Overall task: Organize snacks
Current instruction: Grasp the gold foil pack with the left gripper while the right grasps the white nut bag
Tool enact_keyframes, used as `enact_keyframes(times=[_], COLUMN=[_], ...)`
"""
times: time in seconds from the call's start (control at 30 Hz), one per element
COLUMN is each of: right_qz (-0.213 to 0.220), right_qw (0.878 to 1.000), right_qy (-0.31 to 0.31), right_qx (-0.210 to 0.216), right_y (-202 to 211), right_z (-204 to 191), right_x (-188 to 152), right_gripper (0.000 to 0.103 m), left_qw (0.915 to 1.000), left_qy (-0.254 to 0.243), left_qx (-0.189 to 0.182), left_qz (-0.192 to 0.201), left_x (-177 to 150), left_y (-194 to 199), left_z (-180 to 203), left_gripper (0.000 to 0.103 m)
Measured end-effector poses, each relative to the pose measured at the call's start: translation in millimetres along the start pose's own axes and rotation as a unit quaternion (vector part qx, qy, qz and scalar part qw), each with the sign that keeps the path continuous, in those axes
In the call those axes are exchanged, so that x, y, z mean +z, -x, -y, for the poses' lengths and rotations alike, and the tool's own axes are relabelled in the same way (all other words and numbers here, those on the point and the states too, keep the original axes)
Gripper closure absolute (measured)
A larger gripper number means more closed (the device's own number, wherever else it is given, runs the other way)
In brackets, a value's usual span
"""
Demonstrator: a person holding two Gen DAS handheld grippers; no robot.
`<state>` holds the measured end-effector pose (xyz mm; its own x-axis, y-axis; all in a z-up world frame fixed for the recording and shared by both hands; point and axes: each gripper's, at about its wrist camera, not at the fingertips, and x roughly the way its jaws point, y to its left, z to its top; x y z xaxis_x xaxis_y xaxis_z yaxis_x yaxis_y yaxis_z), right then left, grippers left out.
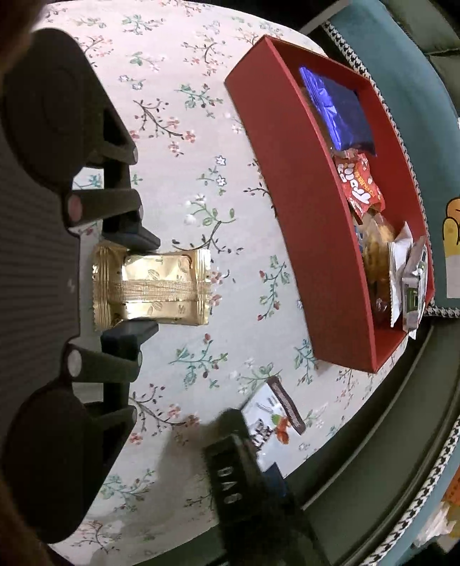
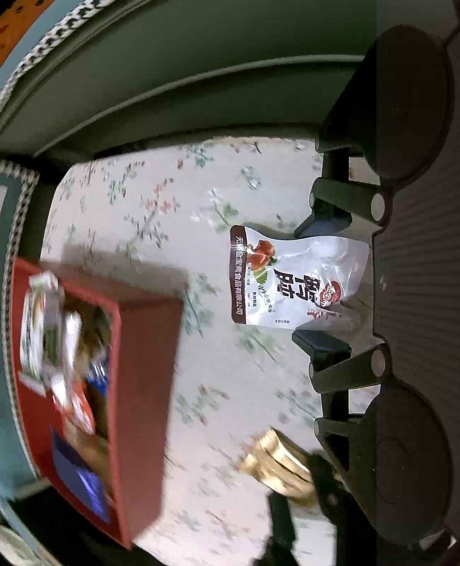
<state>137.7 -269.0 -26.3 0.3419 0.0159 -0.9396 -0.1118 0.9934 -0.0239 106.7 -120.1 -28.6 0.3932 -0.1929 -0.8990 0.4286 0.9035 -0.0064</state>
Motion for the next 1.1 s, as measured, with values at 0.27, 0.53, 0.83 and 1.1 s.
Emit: enact_keyframes(times=[0.27,0.53,0.83,1.1], right_qz=[-0.003,-0.010,0.003,0.021], right_qw=[1.000,1.000,1.000,0.999], right_qy=[0.010,0.008,0.002,0.025], right_qx=[-0.009,0.004,0.004,-0.003], right_y=[-4,-14,5,19], right_z=[-11,-12,-12,-29], right_x=[-4,-4,-16,-22], right_gripper=[0.026,0.005,0.042,0.042], left_qw=[0.9996,0.9993,0.9992,0.9987], left_qy=[0.012,0.035,0.038,0.048], left_qx=[0.023,0.013,0.005,0.006], left_qz=[0.006,0.005,0.001,0.015], left_x=[3,2,-3,-4], left_y=[-8,-11,0,11], left_z=[-9,-15,-9,-11], left_gripper=[0.000,0.000,0.019,0.020])
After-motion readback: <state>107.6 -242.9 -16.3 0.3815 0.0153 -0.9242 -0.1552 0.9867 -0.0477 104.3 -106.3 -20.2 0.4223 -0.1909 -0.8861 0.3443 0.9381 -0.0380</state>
